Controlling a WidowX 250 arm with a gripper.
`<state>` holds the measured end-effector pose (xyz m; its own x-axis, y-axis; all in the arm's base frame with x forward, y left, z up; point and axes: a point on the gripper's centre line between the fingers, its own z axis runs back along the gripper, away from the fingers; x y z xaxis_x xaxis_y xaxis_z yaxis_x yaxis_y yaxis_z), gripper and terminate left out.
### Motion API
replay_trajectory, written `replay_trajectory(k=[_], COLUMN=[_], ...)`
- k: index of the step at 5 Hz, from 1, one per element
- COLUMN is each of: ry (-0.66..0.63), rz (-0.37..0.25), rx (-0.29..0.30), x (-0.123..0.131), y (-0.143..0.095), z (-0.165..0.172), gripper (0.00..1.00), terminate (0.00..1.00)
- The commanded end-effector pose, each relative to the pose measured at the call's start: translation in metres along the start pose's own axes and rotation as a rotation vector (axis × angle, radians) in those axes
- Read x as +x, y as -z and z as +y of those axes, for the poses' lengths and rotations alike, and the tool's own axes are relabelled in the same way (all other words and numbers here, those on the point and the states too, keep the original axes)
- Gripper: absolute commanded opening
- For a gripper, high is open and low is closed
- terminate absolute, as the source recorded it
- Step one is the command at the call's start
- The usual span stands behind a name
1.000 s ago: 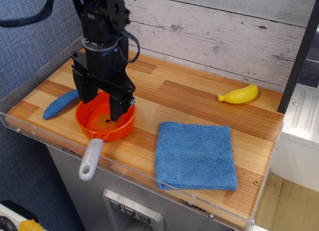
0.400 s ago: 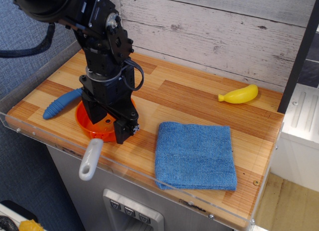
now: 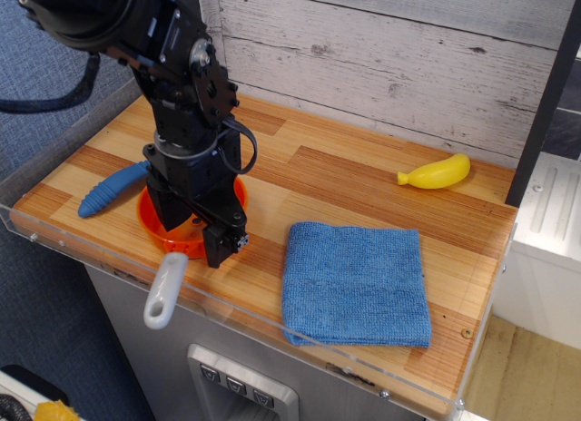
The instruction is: Slide the red pot back to the wall, next to the banana.
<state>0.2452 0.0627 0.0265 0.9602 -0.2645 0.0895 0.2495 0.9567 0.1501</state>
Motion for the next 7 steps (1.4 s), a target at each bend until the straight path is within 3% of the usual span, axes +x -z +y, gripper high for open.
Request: replay_trajectory(k=[1, 2, 4, 6, 7], ry=[0.008, 0.027, 0.100, 0.058, -0.070], rz=[-0.019, -0.012, -0.023, -0.044, -0.055], rx=[-0.010, -0.025, 0.049, 0.031, 0.002], x=[0.003, 0.002, 0.005, 0.034, 0.058], y=[0.003, 0.004, -0.017, -0.042, -0.043], z=[0.011, 0.016, 0.032, 0.038, 0.044], gripper=[0.00, 0.00, 0.00, 0.00, 0.00], terminate=[0.00, 0.00, 0.00, 0.00, 0.00])
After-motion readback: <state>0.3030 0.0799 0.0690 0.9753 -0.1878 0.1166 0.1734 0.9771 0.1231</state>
